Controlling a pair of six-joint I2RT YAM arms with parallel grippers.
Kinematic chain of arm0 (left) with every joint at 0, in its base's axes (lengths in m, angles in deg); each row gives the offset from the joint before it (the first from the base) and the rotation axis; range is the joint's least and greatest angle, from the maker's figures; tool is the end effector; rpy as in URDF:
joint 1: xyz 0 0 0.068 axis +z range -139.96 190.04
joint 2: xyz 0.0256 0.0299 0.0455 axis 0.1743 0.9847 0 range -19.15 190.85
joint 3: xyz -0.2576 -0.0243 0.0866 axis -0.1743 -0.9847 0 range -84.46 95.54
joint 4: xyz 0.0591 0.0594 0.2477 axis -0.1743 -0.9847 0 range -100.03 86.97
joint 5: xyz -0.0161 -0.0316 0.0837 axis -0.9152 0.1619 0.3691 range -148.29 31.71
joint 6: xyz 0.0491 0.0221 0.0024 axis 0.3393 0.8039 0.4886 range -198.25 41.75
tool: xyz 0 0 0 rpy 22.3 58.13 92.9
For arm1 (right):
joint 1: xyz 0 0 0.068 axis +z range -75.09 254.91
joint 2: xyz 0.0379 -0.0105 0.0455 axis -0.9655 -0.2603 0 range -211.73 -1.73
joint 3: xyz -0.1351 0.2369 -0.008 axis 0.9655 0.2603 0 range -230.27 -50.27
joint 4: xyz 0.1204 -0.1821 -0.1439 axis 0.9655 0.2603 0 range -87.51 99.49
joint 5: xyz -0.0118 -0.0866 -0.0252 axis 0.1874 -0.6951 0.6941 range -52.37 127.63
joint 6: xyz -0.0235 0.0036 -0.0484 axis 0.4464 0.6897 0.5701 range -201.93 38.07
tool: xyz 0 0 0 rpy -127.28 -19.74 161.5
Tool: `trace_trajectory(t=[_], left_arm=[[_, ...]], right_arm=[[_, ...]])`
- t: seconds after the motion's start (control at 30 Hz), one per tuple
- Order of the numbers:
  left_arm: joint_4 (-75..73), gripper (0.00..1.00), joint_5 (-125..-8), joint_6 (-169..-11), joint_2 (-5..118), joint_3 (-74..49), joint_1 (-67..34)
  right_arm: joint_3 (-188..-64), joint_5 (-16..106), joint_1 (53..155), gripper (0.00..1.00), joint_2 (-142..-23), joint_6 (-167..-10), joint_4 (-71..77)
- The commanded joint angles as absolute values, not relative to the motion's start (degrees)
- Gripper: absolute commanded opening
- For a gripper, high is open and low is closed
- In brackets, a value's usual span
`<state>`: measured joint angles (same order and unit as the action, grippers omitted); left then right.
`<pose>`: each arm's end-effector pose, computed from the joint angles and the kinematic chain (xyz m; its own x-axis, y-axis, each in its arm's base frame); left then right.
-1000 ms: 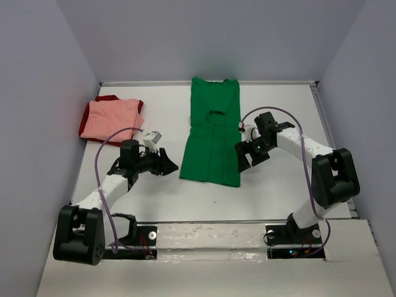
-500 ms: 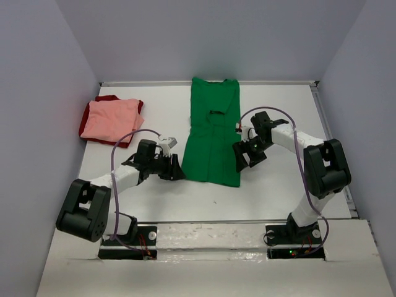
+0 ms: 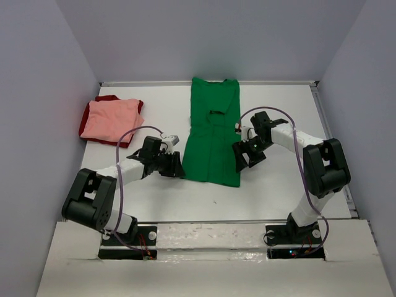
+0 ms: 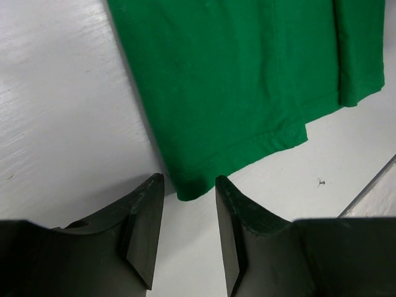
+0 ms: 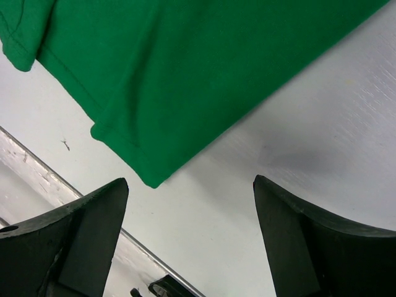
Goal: Fold and stack the t-shirts
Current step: Fold the tshirt
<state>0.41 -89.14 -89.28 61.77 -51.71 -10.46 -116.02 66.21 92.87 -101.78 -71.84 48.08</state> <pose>0.2379 -0.1084 0.1581 -0.7699 0.1126 -0.6282 0.5040 0.7112 -0.4901 0.2999 0.1151 0.1813 -0.8606 -0.4406 -0.2553 -0.5093 0.7438 0.4330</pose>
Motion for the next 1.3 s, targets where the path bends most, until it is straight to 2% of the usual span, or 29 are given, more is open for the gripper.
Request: trace_trajectory(t=[0.0,0.07,0.17,0.23,0.33,0.37,0.4,0.63,0.97,1.1,1.27], left_arm=[[-0.5,0.47,-87.8,-89.1,63.1,-49.4,-11.8],[-0.5,0.47,-87.6,-89.0,63.9,-49.1,-12.5],[-0.7,0.4,-88.1,-88.5,64.4,-48.3,-13.9],[-0.9,0.29,-88.3,-88.4,64.8,-48.1,-14.6],[-0.9,0.05,-88.4,-88.3,64.4,-47.8,-15.7],[-0.9,0.05,-88.5,-88.2,64.3,-47.8,-15.9],[-0.9,0.0,-88.7,-88.1,64.1,-47.7,-16.1],[-1.0,0.0,-88.2,-88.1,62.5,-47.8,-16.4],[-0.7,0.0,-87.3,-87.7,62.0,-47.4,-16.3],[-0.2,0.0,-86.8,-87.2,62.3,-47.0,-16.3],[-0.5,0.0,-85.7,-86.9,62.1,-46.4,-16.3]], right_arm=[[-117.5,67.7,92.5,0.88,-101.1,-71.1,48.5],[-117.5,67.3,92.5,0.88,-101.0,-71.0,48.5],[-117.6,67.1,92.5,0.88,-101.0,-71.0,48.5],[-117.8,67.2,92.5,0.88,-101.0,-71.0,48.7],[-117.4,68.7,92.5,0.88,-101.0,-70.7,49.0],[-117.2,69.1,92.5,0.88,-101.1,-70.6,49.0],[-117.1,69.4,92.5,0.87,-101.3,-70.5,49.2],[-116.7,70.9,92.5,0.86,-102.5,-70.5,50.1],[-112.3,71.8,92.5,0.76,-102.8,-69.6,52.3],[-111.9,72.9,93.5,0.66,-103.0,-69.1,52.4],[-112.0,73.8,96.2,0.63,-105.2,-68.6,52.9]])
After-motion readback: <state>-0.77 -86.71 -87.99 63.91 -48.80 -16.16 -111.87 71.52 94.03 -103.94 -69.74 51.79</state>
